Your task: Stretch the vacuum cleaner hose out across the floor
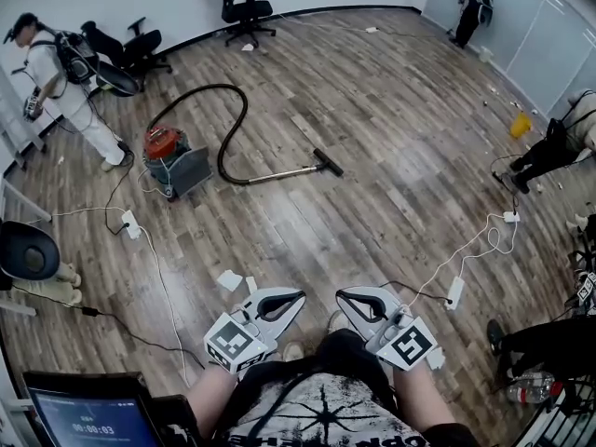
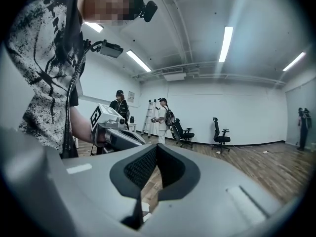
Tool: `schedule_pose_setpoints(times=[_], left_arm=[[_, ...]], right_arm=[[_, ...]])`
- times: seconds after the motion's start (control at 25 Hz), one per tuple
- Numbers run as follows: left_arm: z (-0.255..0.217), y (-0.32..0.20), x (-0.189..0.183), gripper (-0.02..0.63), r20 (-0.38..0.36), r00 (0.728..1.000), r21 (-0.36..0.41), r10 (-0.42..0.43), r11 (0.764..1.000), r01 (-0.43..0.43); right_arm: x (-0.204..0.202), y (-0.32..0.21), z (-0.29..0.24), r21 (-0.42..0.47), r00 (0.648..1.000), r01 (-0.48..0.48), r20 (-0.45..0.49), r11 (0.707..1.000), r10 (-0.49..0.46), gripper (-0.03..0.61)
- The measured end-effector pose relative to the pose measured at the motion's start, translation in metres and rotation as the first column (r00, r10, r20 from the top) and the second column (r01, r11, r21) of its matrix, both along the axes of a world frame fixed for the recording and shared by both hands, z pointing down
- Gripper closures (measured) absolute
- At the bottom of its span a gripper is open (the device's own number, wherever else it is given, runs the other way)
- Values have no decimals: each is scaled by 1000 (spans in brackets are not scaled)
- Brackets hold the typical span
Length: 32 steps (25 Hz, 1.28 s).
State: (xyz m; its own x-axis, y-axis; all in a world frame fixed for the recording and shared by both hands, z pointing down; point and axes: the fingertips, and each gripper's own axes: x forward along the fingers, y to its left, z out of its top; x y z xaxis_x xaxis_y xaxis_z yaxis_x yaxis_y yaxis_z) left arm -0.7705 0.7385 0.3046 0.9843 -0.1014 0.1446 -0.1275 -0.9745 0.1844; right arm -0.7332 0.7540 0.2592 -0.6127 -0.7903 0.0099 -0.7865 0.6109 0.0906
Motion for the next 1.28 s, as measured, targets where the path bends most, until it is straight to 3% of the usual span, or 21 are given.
schedule_pose_setpoints(times=[0.2, 0.52, 1.28], left_arm=[[4, -6, 14, 612, 3, 1000, 4, 2, 1000, -2], [8, -58, 43, 612, 40, 999, 18, -32, 999, 31], [-13, -176, 217, 612, 67, 998, 25, -20, 1000, 18]], right_arm=[[16, -10, 7, -18, 1000, 0, 13, 1000, 0, 574], [52, -66, 6, -1, 999, 22, 30, 1000, -22, 574], [216, -182, -9, 30, 998, 38, 55, 999, -39, 573]])
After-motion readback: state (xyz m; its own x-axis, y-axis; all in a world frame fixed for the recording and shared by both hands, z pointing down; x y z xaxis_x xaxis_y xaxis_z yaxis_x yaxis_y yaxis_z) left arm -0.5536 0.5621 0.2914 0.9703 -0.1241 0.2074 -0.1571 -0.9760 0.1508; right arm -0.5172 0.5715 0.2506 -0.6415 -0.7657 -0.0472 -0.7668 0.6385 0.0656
